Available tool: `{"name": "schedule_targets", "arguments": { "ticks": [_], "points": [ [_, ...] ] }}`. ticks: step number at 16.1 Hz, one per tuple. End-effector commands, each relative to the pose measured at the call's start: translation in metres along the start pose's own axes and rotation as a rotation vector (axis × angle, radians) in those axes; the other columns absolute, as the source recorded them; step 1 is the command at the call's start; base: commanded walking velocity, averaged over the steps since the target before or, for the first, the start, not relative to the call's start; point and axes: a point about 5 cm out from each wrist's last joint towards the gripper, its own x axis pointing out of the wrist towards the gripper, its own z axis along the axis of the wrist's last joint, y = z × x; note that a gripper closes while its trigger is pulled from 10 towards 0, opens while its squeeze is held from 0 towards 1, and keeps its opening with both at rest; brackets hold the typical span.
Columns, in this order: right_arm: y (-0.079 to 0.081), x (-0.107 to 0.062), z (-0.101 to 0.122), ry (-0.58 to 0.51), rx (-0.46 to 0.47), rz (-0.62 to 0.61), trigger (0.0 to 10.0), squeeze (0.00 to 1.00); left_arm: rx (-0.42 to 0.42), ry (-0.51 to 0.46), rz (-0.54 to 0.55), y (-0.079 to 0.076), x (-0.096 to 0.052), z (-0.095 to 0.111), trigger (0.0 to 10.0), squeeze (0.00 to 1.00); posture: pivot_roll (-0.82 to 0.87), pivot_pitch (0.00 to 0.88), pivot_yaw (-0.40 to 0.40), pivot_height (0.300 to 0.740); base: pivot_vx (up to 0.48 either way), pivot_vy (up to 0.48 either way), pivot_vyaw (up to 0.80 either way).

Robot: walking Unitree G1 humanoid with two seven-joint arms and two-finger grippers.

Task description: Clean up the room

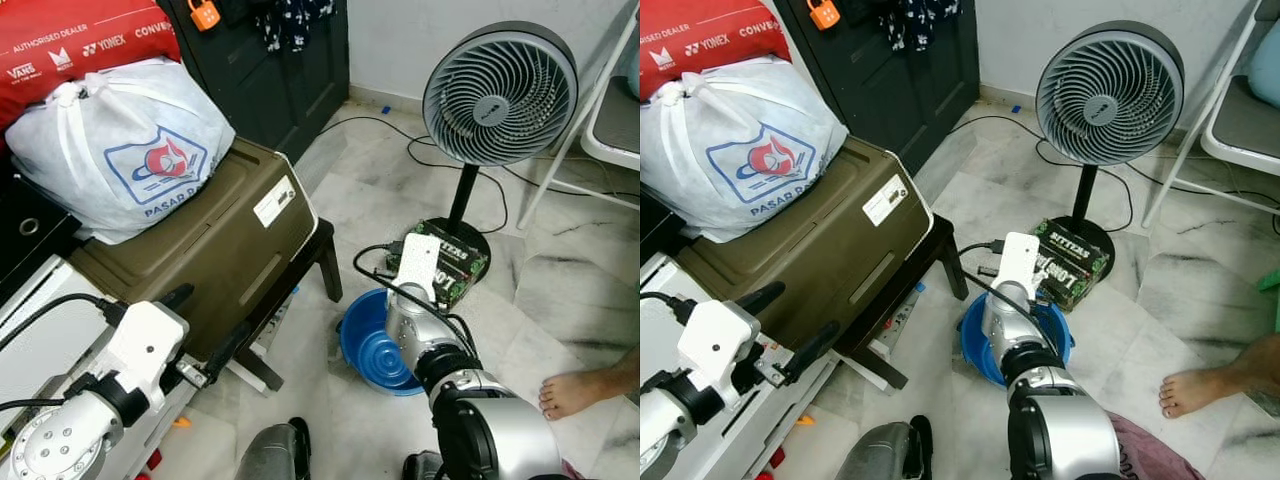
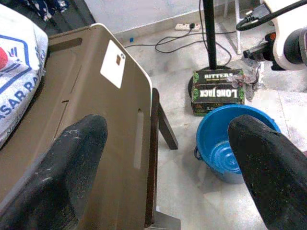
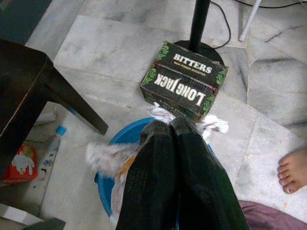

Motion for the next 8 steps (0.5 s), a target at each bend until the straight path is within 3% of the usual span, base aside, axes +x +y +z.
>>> {"name": "schedule_targets", "arguments": {
  "ticks": [1,8],
  "points": [
    [0.0086,-0.0023,0.002,0.003,0.012,0.018,10.0,0.0,0.016,0.018,0.004,0.0024,-0.0026,-0.0001,10.0,0.0,0.3,0.192,0.152,0.74,0.0,0.0,0.0],
    [0.0071,-0.0021,0.0006,-0.006,0.01,0.001,10.0,0.0,0.015,0.019,0.001,0.0016,-0.0022,-0.0007,10.0,0.0,0.3,0.193,0.155,0.74,0.0,0.0,0.0]
  ]
}}
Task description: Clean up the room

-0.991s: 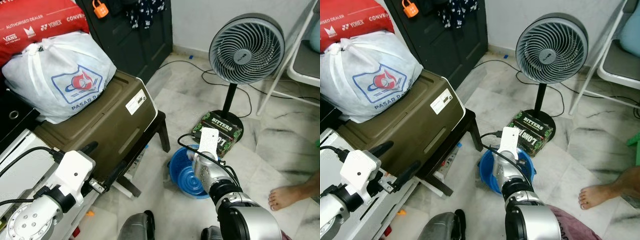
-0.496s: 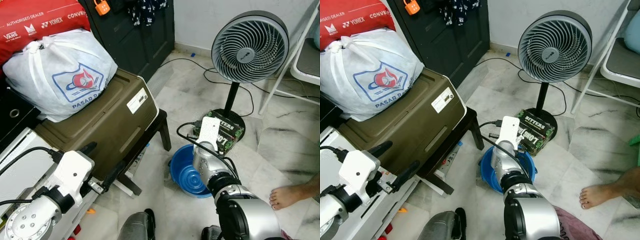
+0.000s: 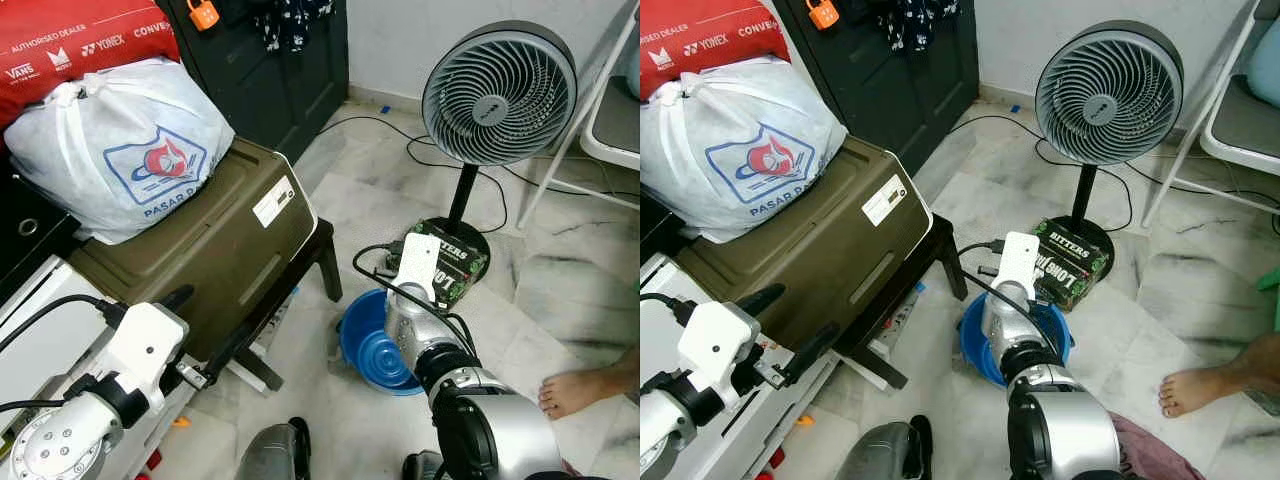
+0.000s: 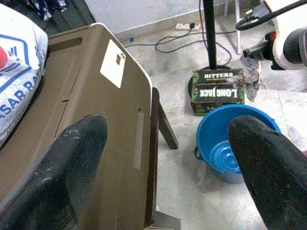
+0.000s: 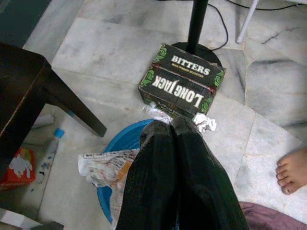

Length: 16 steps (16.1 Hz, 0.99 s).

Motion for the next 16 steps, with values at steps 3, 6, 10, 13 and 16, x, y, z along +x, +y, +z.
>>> {"name": "schedule_targets", "arguments": {
  "ticks": [3,6,10,13,16],
  "points": [
    [0.006,-0.001,0.004,-0.005,0.029,0.021,10.0,0.38,0.014,0.014,-0.004,0.0,-0.001,0.0,10.0,0.0,0.29,0.192,0.155,0.74,0.0,0.0,0.0],
    [0.006,-0.001,0.005,-0.009,0.024,0.018,10.0,0.74,0.013,0.012,-0.004,0.0,0.001,0.0,10.0,0.0,0.29,0.189,0.152,0.74,0.0,0.0,0.0],
    [0.006,-0.001,0.005,-0.011,0.024,0.019,10.0,0.82,0.015,0.006,-0.001,0.001,0.003,0.001,10.0,0.0,0.29,0.184,0.151,0.74,0.0,0.0,0.0],
    [0.007,0.0,0.011,-0.028,0.051,0.041,10.0,1.0,0.013,-0.009,0.002,0.001,0.009,0.001,10.0,0.0,0.27,0.171,0.143,0.74,0.0,0.0,0.0],
    [0.013,-0.002,0.019,-0.067,0.039,0.155,10.0,1.0,0.003,-0.055,0.02,0.001,0.023,0.003,10.0,0.0,0.22,0.138,0.113,0.74,0.0,0.0,0.0]
  ]
}}
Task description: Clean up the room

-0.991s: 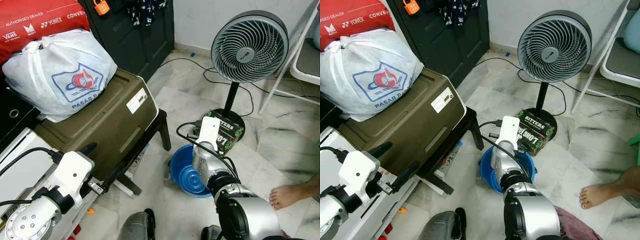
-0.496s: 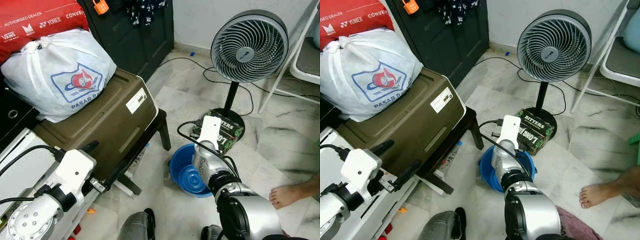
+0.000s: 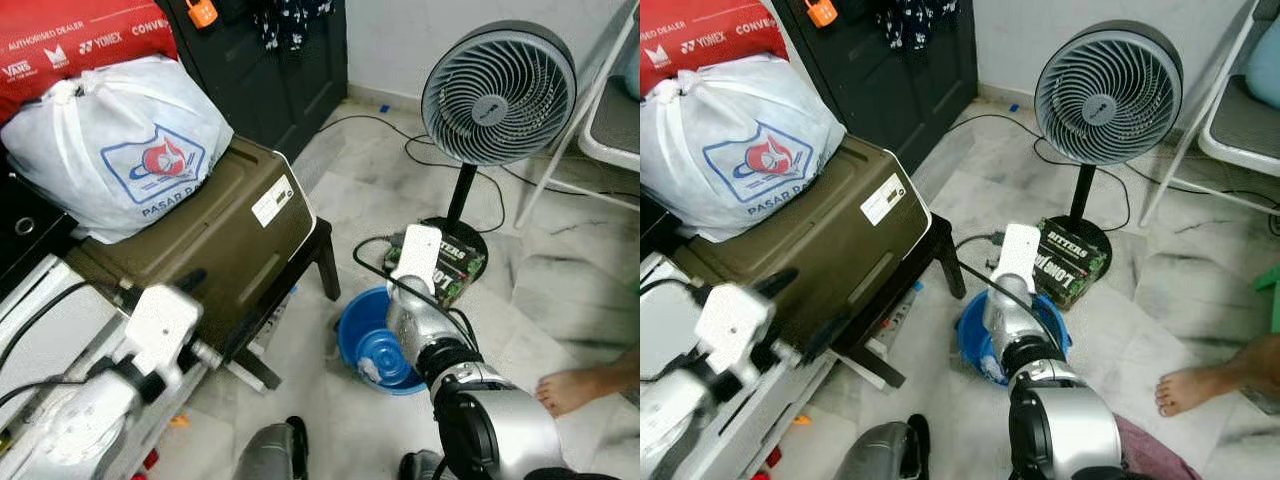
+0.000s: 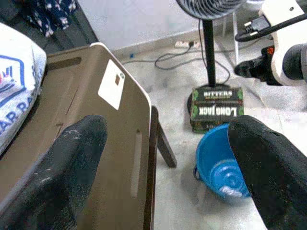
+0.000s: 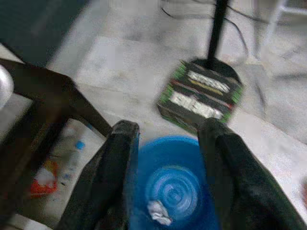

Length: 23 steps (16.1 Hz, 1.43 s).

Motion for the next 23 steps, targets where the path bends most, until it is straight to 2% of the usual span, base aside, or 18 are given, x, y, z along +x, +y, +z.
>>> {"name": "schedule_targets", "arguments": {
  "ticks": [1,3,6,7,8,10,14,15,16,17,18,19,20,21,22,23],
  "points": [
    [0.008,-0.003,-0.002,0.004,-0.029,0.075,10.0,1.0,0.007,0.009,0.015,0.001,0.003,-0.004,10.0,0.0,0.21,0.129,0.106,0.74,0.0,0.0,0.0],
    [0.007,-0.006,-0.008,0.027,-0.038,0.154,10.0,1.0,0.005,-0.014,0.027,0.002,0.013,-0.005,10.0,0.0,0.16,0.103,0.087,0.74,0.0,0.0,0.0],
    [-0.009,-0.01,-0.007,0.036,-0.073,0.233,10.0,1.0,0.014,-0.065,0.046,0.007,0.038,-0.005,10.0,0.0,0.11,0.034,0.051,0.74,0.0,0.0,0.0],
    [-0.014,-0.015,-0.005,0.026,-0.103,0.276,10.0,1.0,0.017,-0.082,0.06,0.01,0.043,-0.004,10.0,0.0,0.09,0.013,0.044,0.74,0.0,0.0,0.0],
    [-0.022,-0.023,-0.001,-0.018,-0.216,0.327,10.0,1.0,0.006,-0.114,0.096,0.015,0.048,-0.003,10.0,0.0,0.07,0.0,0.037,0.74,0.0,0.0,0.0],
    [-0.035,-0.036,0.005,-0.053,-0.293,0.406,10.0,1.0,-0.025,-0.168,0.156,0.022,0.056,0.002,10.0,0.0,0.05,0.0,0.021,0.74,0.0,0.0,0.0],
    [-0.06,-0.056,-0.001,-0.066,-0.27,0.422,10.0,1.0,-0.02,-0.195,0.217,0.027,0.066,-0.004,10.0,0.0,0.02,0.0,0.009,0.74,0.0,0.0,0.0],
    [-0.062,-0.059,-0.001,-0.09,-0.265,0.41,10.0,1.0,-0.023,-0.196,0.225,0.027,0.066,-0.005,10.0,0.0,0.02,0.0,0.011,0.74,0.0,0.0,0.0],
    [-0.067,-0.069,0.003,-0.179,-0.238,0.381,10.0,1.0,-0.023,-0.196,0.255,0.026,0.065,-0.011,10.0,0.0,0.01,0.0,0.02,0.74,0.0,0.0,0.0],
    [-0.068,-0.07,0.004,-0.198,-0.232,0.372,10.0,1.0,-0.022,-0.195,0.263,0.026,0.064,-0.011,10.0,0.0,0.01,0.0,0.02,0.74,0.0,0.0,0.0],
    [-0.072,-0.071,0.011,-0.263,-0.202,0.332,10.0,1.0,-0.023,-0.2,0.31,0.03,0.064,-0.014,10.0,0.0,-0.01,0.0,0.035,0.74,0.0,0.0,0.0],
    [-0.08,-0.073,0.02,-0.313,-0.134,0.274,10.0,1.0,-0.033,-0.206,0.352,0.034,0.063,-0.015,10.0,0.0,-0.01,0.0,0.041,0.74,0.0,0.0,0.0],
    [-0.087,-0.075,0.022,-0.321,-0.077,0.227,10.0,1.0,-0.034,-0.21,0.356,0.035,0.063,-0.015,10.0,0.0,-0.02,0.0,0.043,0.74,0.0,0.0,0.0],
    [-0.088,-0.076,0.021,-0.318,-0.067,0.226,10.0,1.0,-0.034,-0.211,0.356,0.034,0.062,-0.015,10.0,0.0,-0.03,0.0,0.046,0.74,0.0,0.0,0.0],
    [-0.087,-0.08,0.02,-0.33,-0.048,0.213,10.0,0.65,-0.039,-0.21,0.361,0.034,0.063,-0.015,10.0,0.0,-0.03,0.0,0.051,0.74,0.0,0.0,0.0],
    [-0.079,-0.087,0.025,-0.372,-0.067,0.219,10.0,0.0,-0.041,-0.217,0.381,0.035,0.065,-0.014,10.0,0.0,-0.04,0.0,0.049,0.74,0.0,0.0,0.0]
  ]
}}
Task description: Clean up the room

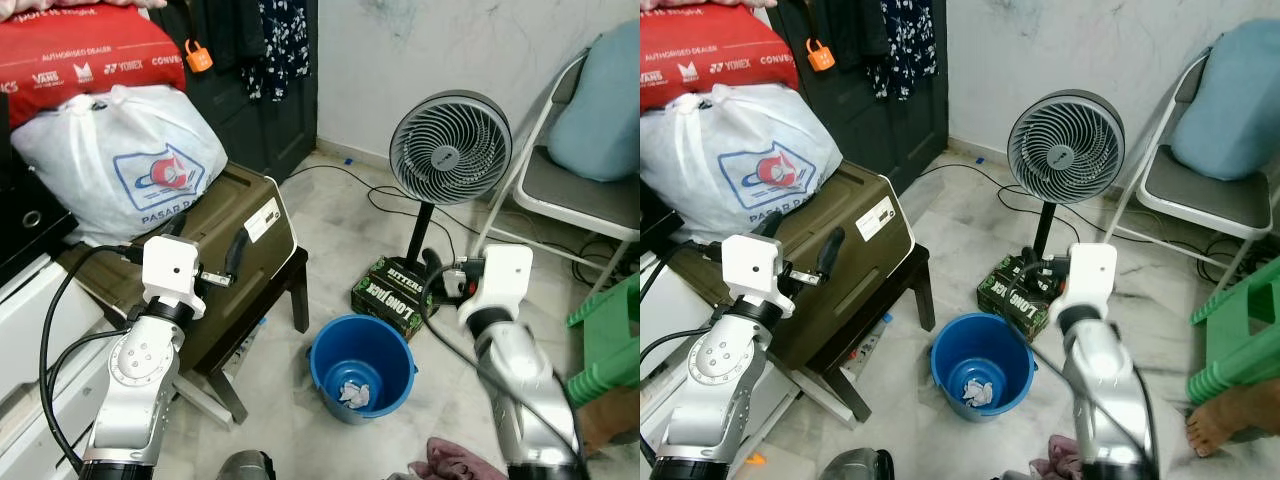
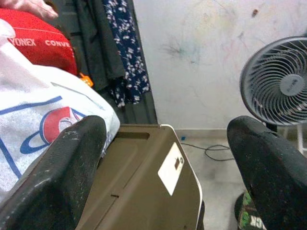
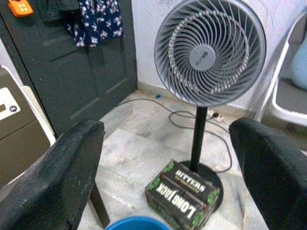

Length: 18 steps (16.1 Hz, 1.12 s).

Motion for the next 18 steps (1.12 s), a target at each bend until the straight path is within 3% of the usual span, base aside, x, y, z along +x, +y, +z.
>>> {"name": "schedule_targets", "arguments": {
  "ticks": [1,4,6,7,9,12,15,18],
  "points": [
    [0.008,-0.001,0.016,-0.079,-0.023,0.023,10.0,0.0,0.01,-0.011,0.02,0.001,0.001,0.002,10.0,0.0,-0.03,0.0,0.04,0.74,0.0,0.0,0.0],
    [0.024,-0.007,0.022,-0.124,-0.129,0.096,10.0,0.0,-0.019,-0.001,0.046,-0.002,-0.008,0.003,10.0,0.0,-0.03,0.0,0.035,0.74,0.0,0.0,0.53],
    [0.027,-0.012,0.022,-0.123,-0.129,0.112,10.0,0.0,-0.025,0.024,0.042,-0.005,-0.016,-0.001,10.0,0.0,-0.03,0.0,0.043,0.74,0.0,0.0,0.8],
    [0.034,-0.008,0.017,-0.093,-0.082,0.176,10.0,0.0,-0.037,0.048,-0.008,-0.013,-0.016,-0.005,10.0,0.0,-0.04,0.0,0.052,0.74,0.0,0.0,0.8],
    [0.038,0.001,0.021,-0.11,-0.085,0.2,10.0,0.0,-0.041,0.044,-0.036,-0.016,-0.012,-0.003,10.0,0.0,-0.04,0.0,0.05,0.74,0.0,0.0,0.8],
    [0.028,0.009,0.021,-0.093,-0.062,0.145,10.0,0.0,-0.021,0.017,-0.036,-0.018,-0.004,0.006,10.0,0.0,-0.01,0.0,0.024,0.74,0.0,0.0,0.8],
    [0.025,0.004,0.022,-0.09,-0.052,0.13,10.0,0.0,-0.019,0.052,-0.002,-0.013,-0.014,0.004,10.0,0.0,-0.01,0.0,0.03,0.74,0.0,0.0,0.8],
    [0.019,-0.013,0.023,-0.088,-0.074,0.1,10.0,0.0,-0.009,0.071,0.044,-0.01,-0.031,0.004,10.0,0.0,-0.01,0.0,0.017,0.74,0.0,0.0,0.8]
  ]
}}
